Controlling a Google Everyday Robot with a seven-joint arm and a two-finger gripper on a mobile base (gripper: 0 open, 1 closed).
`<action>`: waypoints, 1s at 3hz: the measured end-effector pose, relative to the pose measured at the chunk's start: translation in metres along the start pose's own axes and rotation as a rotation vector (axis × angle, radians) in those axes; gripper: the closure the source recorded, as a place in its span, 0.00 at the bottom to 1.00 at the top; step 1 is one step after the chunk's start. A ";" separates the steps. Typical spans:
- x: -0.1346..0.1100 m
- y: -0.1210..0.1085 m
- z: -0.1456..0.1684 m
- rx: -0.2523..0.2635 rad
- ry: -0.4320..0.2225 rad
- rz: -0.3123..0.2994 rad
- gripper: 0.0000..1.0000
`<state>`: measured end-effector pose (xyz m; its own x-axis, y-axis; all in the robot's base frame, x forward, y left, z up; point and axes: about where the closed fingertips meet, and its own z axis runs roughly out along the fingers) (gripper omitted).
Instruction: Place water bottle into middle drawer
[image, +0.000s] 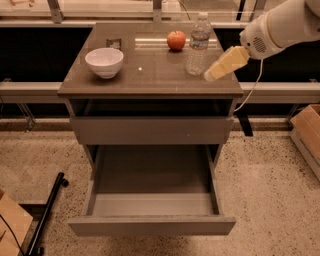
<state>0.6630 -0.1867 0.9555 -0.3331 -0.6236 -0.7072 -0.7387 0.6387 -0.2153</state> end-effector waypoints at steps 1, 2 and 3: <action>-0.001 -0.027 0.036 -0.005 -0.036 0.067 0.00; -0.003 -0.049 0.065 -0.018 -0.055 0.102 0.00; -0.005 -0.054 0.065 -0.011 -0.063 0.103 0.00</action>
Offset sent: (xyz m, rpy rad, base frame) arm 0.1195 -0.0067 -0.0377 0.1552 0.0255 -0.0665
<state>0.7425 -0.1883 0.9272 -0.3702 -0.5255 -0.7660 -0.7094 0.6923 -0.1322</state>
